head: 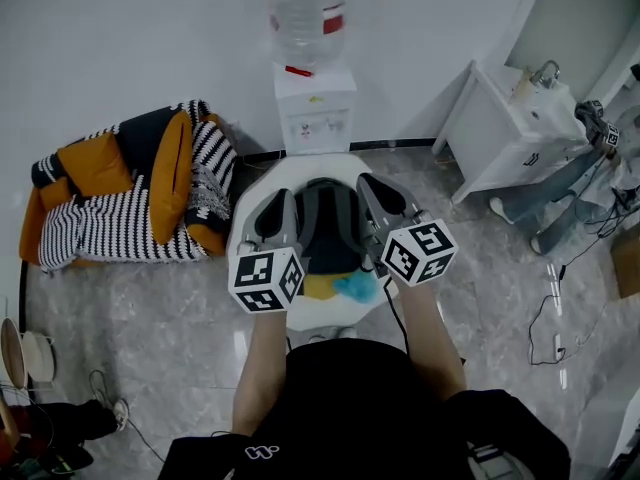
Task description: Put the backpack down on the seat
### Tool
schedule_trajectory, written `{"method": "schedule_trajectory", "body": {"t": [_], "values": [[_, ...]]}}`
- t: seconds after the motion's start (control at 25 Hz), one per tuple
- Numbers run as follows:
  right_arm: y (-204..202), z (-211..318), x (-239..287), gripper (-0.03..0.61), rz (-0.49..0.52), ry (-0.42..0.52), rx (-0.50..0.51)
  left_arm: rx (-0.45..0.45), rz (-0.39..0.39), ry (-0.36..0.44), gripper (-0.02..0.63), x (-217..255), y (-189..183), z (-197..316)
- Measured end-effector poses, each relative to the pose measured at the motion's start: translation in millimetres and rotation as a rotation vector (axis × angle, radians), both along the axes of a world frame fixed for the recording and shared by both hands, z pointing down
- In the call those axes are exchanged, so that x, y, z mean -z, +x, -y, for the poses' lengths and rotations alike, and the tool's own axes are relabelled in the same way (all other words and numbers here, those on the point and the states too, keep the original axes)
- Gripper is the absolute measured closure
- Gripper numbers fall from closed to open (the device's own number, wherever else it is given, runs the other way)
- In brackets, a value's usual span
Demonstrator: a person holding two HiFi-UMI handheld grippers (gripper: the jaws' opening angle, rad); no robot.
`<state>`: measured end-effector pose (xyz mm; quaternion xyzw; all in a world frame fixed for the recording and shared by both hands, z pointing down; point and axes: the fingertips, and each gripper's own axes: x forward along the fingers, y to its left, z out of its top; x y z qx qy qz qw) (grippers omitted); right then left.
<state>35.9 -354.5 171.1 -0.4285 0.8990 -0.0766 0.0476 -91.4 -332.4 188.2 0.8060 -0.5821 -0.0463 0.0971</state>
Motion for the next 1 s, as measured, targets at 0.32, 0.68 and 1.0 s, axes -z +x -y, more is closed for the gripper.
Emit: {"method": "schedule_trajectory", "body": {"t": [0.32, 0.68, 1.0], "values": [[1.7, 13.2, -3.2, 0.572, -0.045, 0.017, 0.002, -0.007, 0.030, 0.000, 0.614, -2.5, 7.4, 11.6], [13.8, 33.1, -3.6, 0.572, -0.077, 0.034, -0.020, -0.017, 0.030, 0.001, 0.614, -1.3, 11.7, 28.5], [9.3, 44.4, -4.5, 0.572, -0.154, 0.073, -0.008, -0.019, 0.032, 0.000, 0.614, -3.3, 14.6, 43.9]]}}
